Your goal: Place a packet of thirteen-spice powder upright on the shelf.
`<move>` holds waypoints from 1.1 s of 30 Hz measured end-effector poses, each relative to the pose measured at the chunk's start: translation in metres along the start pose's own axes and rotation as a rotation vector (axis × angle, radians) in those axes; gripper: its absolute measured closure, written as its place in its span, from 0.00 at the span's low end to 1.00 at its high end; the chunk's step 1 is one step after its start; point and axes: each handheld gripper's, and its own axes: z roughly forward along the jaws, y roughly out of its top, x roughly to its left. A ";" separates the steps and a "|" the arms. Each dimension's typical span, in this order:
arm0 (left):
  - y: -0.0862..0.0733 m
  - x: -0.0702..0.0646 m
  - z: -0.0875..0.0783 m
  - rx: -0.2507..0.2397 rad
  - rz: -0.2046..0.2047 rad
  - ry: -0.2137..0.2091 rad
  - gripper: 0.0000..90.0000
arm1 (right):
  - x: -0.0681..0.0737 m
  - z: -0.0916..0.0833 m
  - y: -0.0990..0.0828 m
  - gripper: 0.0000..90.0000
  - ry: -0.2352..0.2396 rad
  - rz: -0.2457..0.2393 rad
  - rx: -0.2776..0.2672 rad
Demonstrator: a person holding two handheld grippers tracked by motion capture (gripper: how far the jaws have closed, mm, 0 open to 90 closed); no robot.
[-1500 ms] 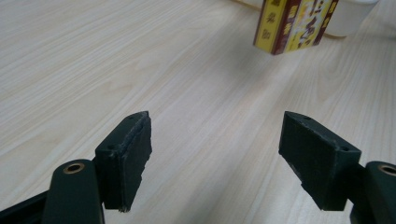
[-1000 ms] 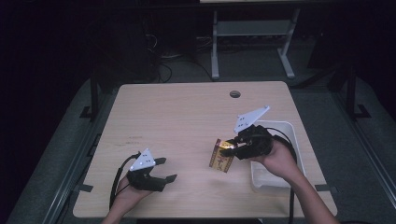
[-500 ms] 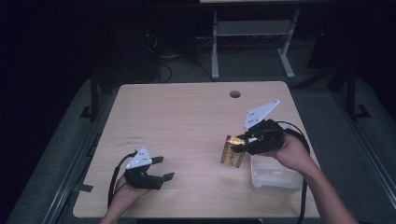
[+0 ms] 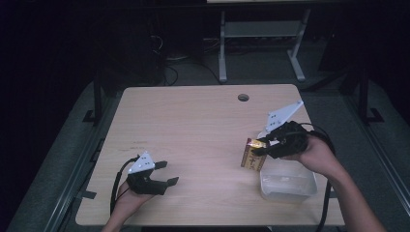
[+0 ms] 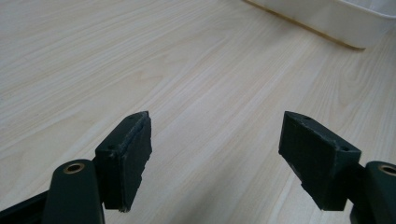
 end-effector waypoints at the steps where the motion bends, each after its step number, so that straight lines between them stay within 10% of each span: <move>1: 0.000 0.000 0.000 -0.001 -0.002 -0.001 0.28 | 0.000 -0.001 -0.001 0.76 -0.004 0.000 0.000; 33: -0.001 0.004 -0.001 -0.006 -0.016 0.003 0.28 | -0.014 -0.032 -0.050 0.76 -0.048 0.027 0.070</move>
